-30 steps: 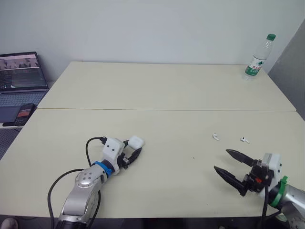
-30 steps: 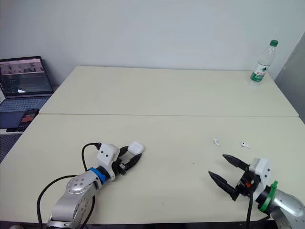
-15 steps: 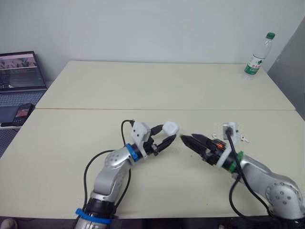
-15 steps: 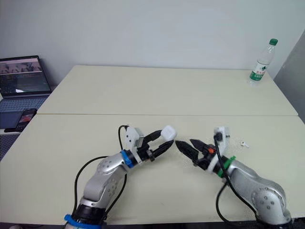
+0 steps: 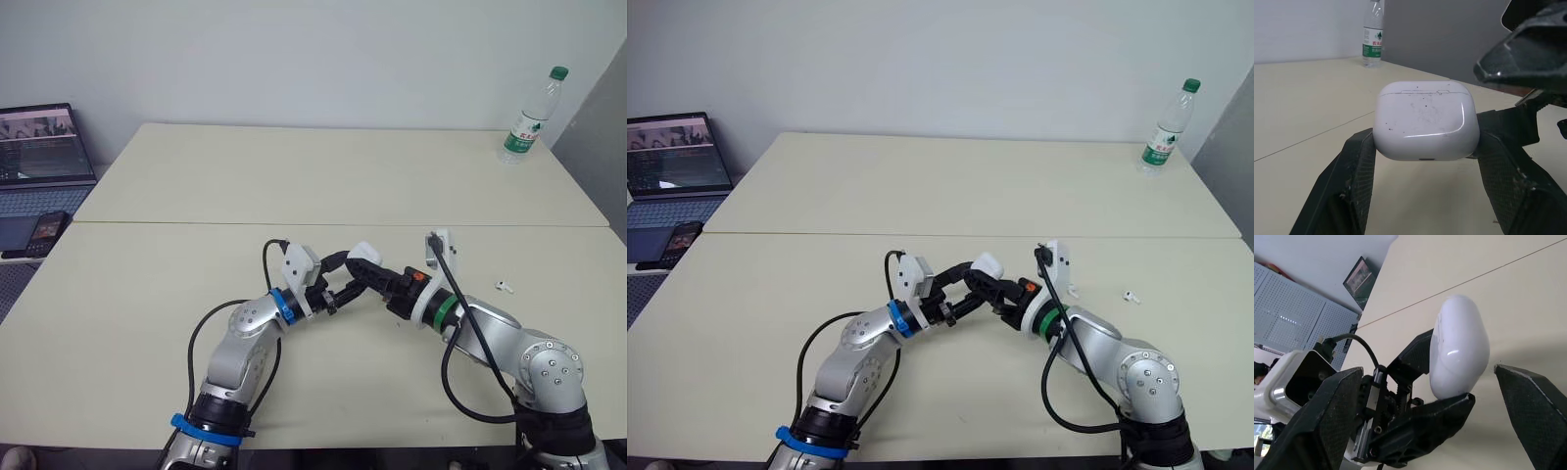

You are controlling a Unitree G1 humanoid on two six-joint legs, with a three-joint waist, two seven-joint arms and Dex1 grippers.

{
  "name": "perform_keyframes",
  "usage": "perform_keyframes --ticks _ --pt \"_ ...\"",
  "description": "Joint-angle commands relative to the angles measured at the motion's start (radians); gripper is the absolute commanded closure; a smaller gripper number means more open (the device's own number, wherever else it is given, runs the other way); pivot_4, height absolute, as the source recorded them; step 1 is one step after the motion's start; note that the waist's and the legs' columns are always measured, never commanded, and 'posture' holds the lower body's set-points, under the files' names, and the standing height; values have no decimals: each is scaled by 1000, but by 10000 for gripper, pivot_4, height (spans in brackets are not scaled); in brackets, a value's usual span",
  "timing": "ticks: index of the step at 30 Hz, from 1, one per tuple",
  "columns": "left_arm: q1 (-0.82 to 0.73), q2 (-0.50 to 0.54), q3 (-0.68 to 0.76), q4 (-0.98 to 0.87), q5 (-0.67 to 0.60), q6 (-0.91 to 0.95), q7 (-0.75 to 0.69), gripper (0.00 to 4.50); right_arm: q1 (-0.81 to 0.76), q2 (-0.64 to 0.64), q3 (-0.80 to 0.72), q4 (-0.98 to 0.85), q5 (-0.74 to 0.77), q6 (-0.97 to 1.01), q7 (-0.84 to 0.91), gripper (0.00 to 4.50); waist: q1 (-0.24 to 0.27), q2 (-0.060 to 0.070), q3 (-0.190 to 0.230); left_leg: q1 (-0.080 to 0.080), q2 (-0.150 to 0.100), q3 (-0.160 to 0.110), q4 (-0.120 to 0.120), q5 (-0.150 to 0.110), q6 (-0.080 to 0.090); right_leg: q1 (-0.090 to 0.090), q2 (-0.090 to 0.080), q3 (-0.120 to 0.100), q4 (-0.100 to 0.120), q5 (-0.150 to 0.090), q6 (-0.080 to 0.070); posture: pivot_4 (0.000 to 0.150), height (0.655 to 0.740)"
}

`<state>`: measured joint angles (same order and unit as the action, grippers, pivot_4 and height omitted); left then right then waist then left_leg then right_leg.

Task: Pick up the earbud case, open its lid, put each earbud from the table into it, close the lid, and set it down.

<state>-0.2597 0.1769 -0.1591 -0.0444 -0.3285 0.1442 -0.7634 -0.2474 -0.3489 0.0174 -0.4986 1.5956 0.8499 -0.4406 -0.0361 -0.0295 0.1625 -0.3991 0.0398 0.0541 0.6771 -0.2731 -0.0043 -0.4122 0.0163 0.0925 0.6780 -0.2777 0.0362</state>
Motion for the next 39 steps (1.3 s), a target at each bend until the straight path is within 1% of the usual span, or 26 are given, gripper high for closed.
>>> perform_keyframes --ticks 1,4,7,9,15,16,24,26,27,29,30,31,33,34,36,37,38,39 --pt "2 8 -4 -30 -10 -20 -21 17915 -18 -17 -29 -12 43 -27 -15 0 -1 0 0 0 0 0 0 0 0 0 0 0 0 0 0 1500 7400" --pt "5 11 -3 -32 -12 -19 -26 17915 -18 -31 -23 -8 56 -26 -19 0 -2 0 0 0 0 0 0 0 0 0 0 0 0 0 0 1500 7400" --pt "5 15 -4 -33 -15 -17 -31 17915 -21 -38 -16 -2 68 -29 -22 6171 -4 0 0 0 0 0 0 0 0 0 0 0 0 0 0 1500 7400" --pt "8 20 -3 -34 -17 -15 -36 17915 -23 -44 -15 3 69 -27 -22 13047 -5 0 0 0 0 0 0 0 0 0 0 0 0 0 0 1500 7400" --pt "18 36 2 -39 -27 -8 -58 17915 -25 -55 -8 9 84 -24 -27 36024 -5 0 0 0 0 0 0 0 0 0 0 0 0 0 0 1500 7400" --pt "19 38 3 -38 -28 -8 -60 17915 -25 -57 -5 9 90 -23 -30 37370 -6 0 0 0 1 0 0 0 0 -1 0 0 0 0 0 1500 7400" --pt "18 37 7 -33 -36 7 -59 17915 -21 -60 5 8 130 -28 -50 37352 -6 0 0 -1 1 0 0 0 0 -1 0 0 0 0 0 1500 7400" --pt "20 35 16 -45 -69 39 -66 10392 -21 -58 1 7 140 -35 -53 37352 -6 0 0 -1 1 0 0 0 0 -1 0 0 0 0 0 1500 7400" --pt "20 38 18 -52 -83 56 -68 8109 -22 -59 -2 7 143 -38 -52 37352 -6 0 0 -1 1 0 0 0 0 -1 0 0 0 0 0 1500 7400" --pt "25 55 18 -69 -94 77 -79 1603 -27 -71 -13 10 141 -36 -33 37352 -6 0 0 -1 1 0 0 0 0 -1 0 0 0 0 0 1500 7400" --pt "31 70 22 -82 -110 96 -91 192 -31 -84 -25 12 128 -32 -4 37352 -6 0 0 -1 1 0 0 0 0 -1 0 0 0 0 0 1500 7400" --pt "37 90 30 -101 -159 141 -126 192 -34 -101 -39 17 125 -26 28 37352 -7 0 0 -1 1 0 0 0 0 -2 0 0 0 0 0 1500 7400" --pt "47 132 69 -138 -299 251 -202 192 -40 -151 -75 25 109 -8 135 37352 -8 0 0 -1 1 1 0 0 0 -2 0 0 0 0 0 1500 7400" --pt "43 149 90 -142 -344 290 -218 192 -40 -185 -90 31 95 7 207 37352 -8 0 0 -2 1 1 0 0 0 -2 0 0 0 0 0 1500 7400" --pt "31 182 115 -144 -377 337 -223 192 -21 -271 -113 35 27 41 388 37352 -7 0 1 -2 1 0 0 0 0 -2 0 -1 0 0 0 1500 7400" --pt "21 199 127 -145 -414 388 -227 192 -10 -311 -115 35 -20 50 485 37352 -7 0 1 -2 1 0 0 0 0 -2 0 -1 -1 0 0 1500 7400" --pt "2 220 143 -145 -468 467 -221 192 9 -362 -105 26 -108 32 633 37352 -6 0 1 -2 1 0 0 0 0 -2 0 -1 -1 0 0 1500 7400" --pt "-13 235 152 -148 -504 525 -211 192 21 -396 -95 21 -178 14 742 37352 -4 0 1 -2 1 0 0 0 0 -2 0 -1 -1 0 0 1500 7400"
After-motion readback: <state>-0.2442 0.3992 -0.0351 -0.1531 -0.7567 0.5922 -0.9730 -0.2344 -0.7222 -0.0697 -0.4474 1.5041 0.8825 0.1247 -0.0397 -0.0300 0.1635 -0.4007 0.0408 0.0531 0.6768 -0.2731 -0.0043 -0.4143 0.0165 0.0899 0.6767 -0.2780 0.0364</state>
